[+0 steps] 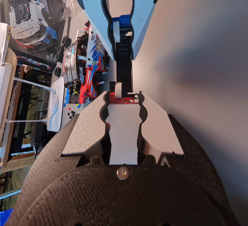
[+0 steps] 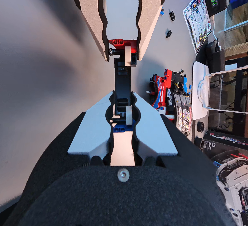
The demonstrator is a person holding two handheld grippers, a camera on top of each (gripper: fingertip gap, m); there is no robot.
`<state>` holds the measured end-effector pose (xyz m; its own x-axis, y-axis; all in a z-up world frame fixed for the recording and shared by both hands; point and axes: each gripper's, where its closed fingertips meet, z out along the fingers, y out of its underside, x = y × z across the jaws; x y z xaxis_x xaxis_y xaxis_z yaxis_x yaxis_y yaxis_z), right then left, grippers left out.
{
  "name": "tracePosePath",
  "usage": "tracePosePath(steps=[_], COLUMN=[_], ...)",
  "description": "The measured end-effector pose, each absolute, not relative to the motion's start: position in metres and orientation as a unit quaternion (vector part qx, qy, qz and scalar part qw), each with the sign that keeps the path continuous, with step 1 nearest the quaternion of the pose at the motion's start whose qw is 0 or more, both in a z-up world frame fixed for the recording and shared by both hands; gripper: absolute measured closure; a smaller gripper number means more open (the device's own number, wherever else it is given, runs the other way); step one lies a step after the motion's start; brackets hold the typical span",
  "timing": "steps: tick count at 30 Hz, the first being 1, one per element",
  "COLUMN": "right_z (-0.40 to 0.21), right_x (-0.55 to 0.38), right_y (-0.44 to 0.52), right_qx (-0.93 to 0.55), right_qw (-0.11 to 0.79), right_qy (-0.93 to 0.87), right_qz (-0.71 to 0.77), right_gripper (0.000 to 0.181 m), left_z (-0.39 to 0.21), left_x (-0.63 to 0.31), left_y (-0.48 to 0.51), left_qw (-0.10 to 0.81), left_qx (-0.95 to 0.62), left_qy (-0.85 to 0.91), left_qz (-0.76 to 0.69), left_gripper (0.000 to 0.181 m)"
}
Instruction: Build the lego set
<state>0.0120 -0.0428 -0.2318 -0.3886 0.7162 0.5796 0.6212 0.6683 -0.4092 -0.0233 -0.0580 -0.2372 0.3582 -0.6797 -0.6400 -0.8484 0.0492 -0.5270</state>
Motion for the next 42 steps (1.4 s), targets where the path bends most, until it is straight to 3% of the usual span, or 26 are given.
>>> tracePosePath(steps=[9, 14, 19, 22, 42], right_z=[-0.24, -0.244, -0.244, -0.243, -0.251], right_x=[0.011, 0.01, 0.005, 0.005, 0.004], right_y=[-0.043, -0.035, -0.038, -0.039, -0.041], right_qx=[-0.415, -0.425, -0.424, -0.423, -0.42], right_qw=[0.356, 0.347, 0.347, 0.348, 0.367], right_qy=[-0.835, -0.835, -0.835, -0.835, -0.827], right_qz=[0.064, 0.047, 0.047, 0.045, 0.076], right_gripper=[0.161, 0.161, 0.161, 0.161, 0.161], left_z=[-0.243, -0.242, -0.252, -0.254, -0.255], left_x=[-0.025, -0.029, -0.031, -0.032, -0.03], left_y=[-0.06, -0.059, -0.054, -0.052, -0.058], left_qw=[0.44, 0.427, 0.397, 0.396, 0.417], left_qx=[-0.703, -0.716, -0.719, -0.713, -0.707], left_qy=[0.554, 0.548, 0.561, 0.565, 0.564], left_qz=[0.069, 0.075, 0.106, 0.124, 0.094], left_gripper=[0.139, 0.122, 0.125, 0.138, 0.138])
